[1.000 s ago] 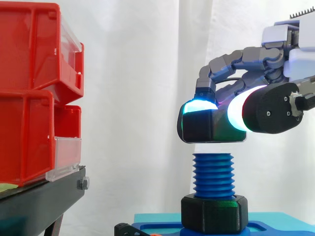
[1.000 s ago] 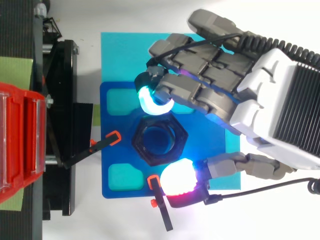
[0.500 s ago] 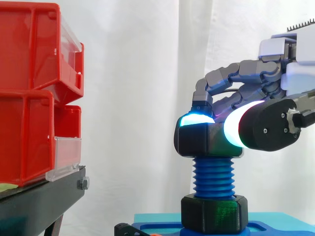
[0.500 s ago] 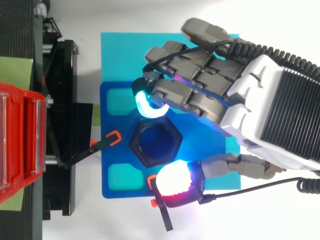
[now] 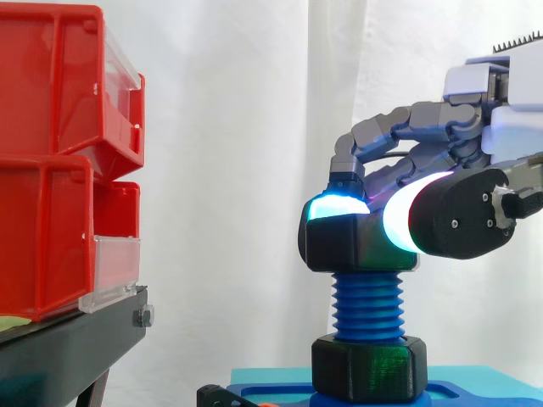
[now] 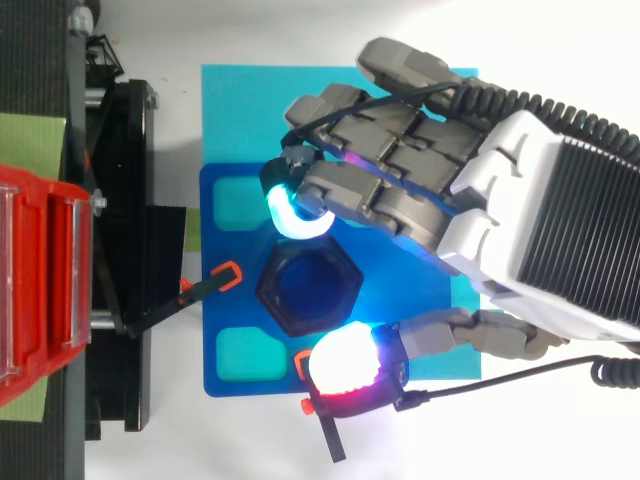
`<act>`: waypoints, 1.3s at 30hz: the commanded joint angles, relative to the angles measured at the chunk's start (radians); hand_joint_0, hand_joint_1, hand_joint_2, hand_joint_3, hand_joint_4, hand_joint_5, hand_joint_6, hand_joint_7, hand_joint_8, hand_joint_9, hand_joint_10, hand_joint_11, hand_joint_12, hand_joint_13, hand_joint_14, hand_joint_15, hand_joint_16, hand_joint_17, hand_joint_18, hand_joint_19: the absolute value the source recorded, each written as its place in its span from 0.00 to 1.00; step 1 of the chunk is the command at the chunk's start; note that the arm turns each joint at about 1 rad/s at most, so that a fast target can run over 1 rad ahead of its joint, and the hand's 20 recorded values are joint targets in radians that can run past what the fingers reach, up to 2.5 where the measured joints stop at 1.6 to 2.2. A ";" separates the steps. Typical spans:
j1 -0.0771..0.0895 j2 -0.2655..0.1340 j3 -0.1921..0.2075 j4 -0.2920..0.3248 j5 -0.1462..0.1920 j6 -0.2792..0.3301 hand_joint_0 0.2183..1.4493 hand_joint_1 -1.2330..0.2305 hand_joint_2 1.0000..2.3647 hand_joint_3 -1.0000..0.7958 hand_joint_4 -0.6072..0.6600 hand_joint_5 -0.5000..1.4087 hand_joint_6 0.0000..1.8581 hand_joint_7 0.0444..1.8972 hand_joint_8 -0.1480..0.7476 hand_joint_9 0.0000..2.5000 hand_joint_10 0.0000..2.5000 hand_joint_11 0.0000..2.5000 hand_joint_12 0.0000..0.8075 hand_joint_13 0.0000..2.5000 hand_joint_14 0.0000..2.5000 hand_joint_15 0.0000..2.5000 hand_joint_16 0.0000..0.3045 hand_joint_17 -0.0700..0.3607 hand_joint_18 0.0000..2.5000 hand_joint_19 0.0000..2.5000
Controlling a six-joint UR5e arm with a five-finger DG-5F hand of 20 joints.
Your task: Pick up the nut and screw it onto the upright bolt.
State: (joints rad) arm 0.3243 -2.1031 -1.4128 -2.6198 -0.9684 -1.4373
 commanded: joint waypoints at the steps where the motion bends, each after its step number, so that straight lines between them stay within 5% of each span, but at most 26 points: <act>1: 0.004 0.000 0.000 0.001 0.000 0.000 0.26 0.46 0.00 0.28 0.69 0.18 0.32 0.59 0.48 0.24 0.00 0.00 0.35 0.25 0.00 0.00 0.09 0.31 0.15 0.00; 39: -0.016 -0.002 -0.002 -0.014 -0.030 0.000 0.26 0.46 0.00 0.28 0.69 0.18 0.32 0.59 0.48 0.24 0.00 0.00 0.35 0.25 0.00 0.00 0.09 0.31 0.16 0.00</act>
State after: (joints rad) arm 0.3083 -2.1036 -1.4140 -2.6308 -0.9985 -1.4373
